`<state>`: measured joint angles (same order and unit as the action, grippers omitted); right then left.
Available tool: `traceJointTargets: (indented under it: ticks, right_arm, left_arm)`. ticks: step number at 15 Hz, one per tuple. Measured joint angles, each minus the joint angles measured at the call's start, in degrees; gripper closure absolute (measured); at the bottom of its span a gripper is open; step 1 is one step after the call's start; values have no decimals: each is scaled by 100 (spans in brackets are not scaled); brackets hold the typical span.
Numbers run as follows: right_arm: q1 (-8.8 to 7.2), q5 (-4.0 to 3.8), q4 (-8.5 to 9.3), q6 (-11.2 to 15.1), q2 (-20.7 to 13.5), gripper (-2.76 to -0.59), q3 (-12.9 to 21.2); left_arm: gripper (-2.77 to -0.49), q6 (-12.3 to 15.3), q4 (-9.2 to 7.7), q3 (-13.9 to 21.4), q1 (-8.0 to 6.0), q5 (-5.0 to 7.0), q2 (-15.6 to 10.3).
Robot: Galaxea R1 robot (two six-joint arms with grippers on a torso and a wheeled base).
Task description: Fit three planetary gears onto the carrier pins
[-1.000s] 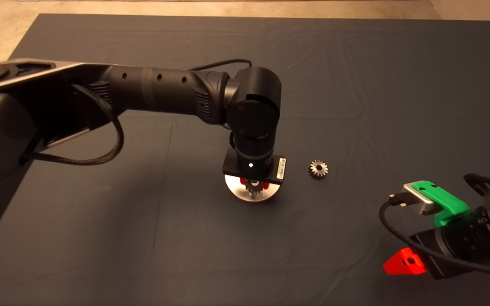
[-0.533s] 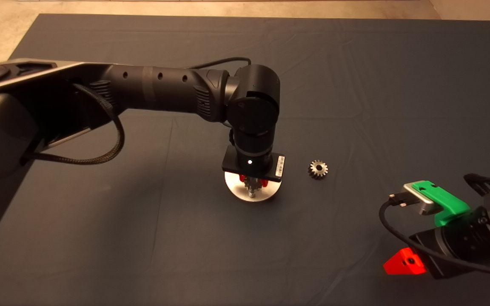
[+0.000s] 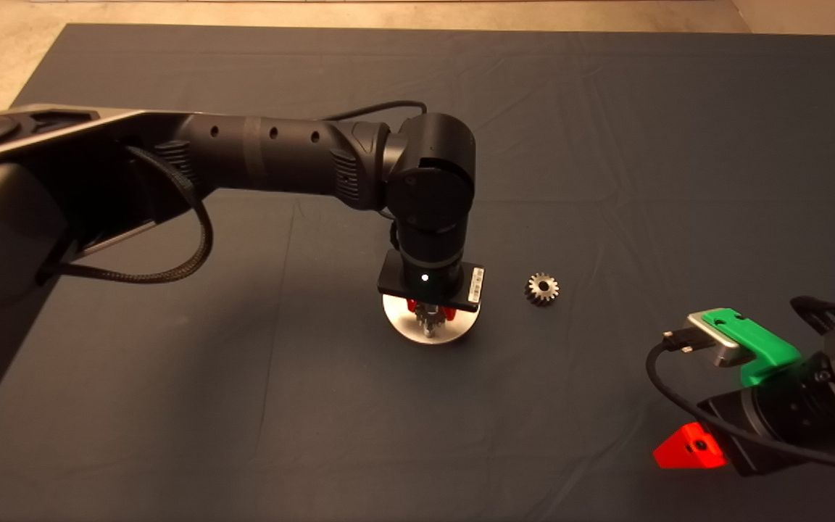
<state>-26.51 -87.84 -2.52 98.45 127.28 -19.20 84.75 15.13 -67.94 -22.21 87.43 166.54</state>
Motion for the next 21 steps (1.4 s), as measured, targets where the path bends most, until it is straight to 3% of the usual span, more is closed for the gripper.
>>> traceJointTargets:
  ticks: [9, 21]
  right_arm:
    - [0, 3, 0, 0, 0, -275, 0]
    - [0, -3, 0, 0, -2, -275, 0]
  left_arm:
    - [-69, 0, 9, 107, 79, -22, -206]
    - [-69, 22, -96, 173, 162, 7, -90]
